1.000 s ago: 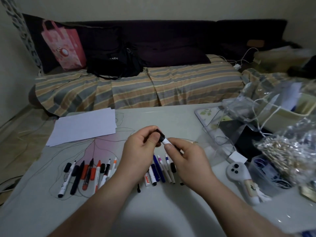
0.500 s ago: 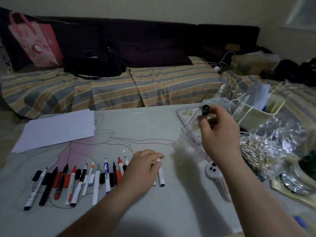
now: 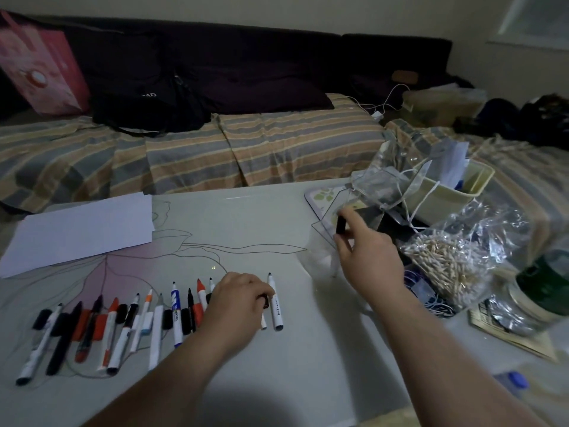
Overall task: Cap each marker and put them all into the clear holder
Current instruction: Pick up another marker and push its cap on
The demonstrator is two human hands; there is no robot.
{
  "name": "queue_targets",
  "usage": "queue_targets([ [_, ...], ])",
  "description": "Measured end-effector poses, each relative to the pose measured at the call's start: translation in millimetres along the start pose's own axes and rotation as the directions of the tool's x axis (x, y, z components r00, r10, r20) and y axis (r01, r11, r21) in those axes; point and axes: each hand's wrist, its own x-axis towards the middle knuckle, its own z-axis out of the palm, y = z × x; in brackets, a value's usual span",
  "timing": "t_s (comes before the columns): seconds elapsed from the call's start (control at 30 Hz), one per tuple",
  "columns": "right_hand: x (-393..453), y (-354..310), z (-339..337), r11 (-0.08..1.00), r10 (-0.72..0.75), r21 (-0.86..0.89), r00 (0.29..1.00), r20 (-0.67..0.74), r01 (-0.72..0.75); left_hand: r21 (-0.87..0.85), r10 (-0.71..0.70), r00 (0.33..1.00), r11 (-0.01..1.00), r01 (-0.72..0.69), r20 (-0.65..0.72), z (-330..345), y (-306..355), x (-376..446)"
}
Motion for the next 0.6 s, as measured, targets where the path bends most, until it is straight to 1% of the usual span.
queue_targets([
  [0.1,-1,5,5,0.996,-0.06,-0.062,0.998,0.027,0.061,0.006,-0.028,0.998,1.0,0.028,-0.05,0,-5,0],
  [0.17,-3,5,3,0.992,-0.103,-0.067,0.994,0.032,0.105,-0.001,-0.069,0.994,0.998,0.069,-0.09,-1,-7,1],
  [0.23,-8,-4,-1,0.991,-0.123,-0.062,0.992,-0.034,0.121,0.019,-0.102,0.989,0.994,0.104,-0.109,-2,-7,1],
  [0.3,-18,-20,1,0.981,-0.192,-0.042,0.974,-0.123,0.189,0.059,-0.13,0.987,0.989,0.136,-0.095,-3,-3,3],
  [0.33,-25,-28,8,0.973,-0.232,-0.031,0.967,-0.103,0.23,0.078,-0.139,0.987,0.986,0.146,-0.082,-2,0,3],
  [0.37,-32,-35,18,0.967,-0.254,-0.022,0.967,-0.003,0.254,0.098,-0.144,0.987,0.984,0.151,-0.069,-2,2,4],
  [0.4,-40,-40,33,0.966,-0.252,-0.017,0.954,0.161,0.258,0.115,-0.148,0.987,0.981,0.155,-0.06,0,3,5],
  [0.43,-48,-41,48,0.967,-0.231,-0.02,0.91,0.344,0.254,0.122,-0.156,0.986,0.979,0.161,-0.055,1,4,7],
  [0.47,-56,-39,62,0.968,-0.21,-0.022,0.848,0.487,0.252,0.12,-0.167,0.984,0.978,0.173,-0.059,2,4,8],
  [0.5,-62,-36,73,0.968,-0.193,-0.022,0.797,0.572,0.25,0.115,-0.179,0.982,0.976,0.185,-0.066,2,3,10],
  [0.53,-65,-32,81,0.969,-0.188,-0.014,0.771,0.608,0.247,0.113,-0.185,0.98,0.975,0.193,-0.077,1,3,11],
  [0.6,-64,-26,89,0.971,-0.185,-0.009,0.772,0.608,0.24,0.12,-0.186,0.978,0.973,0.197,-0.097,-1,2,13],
])
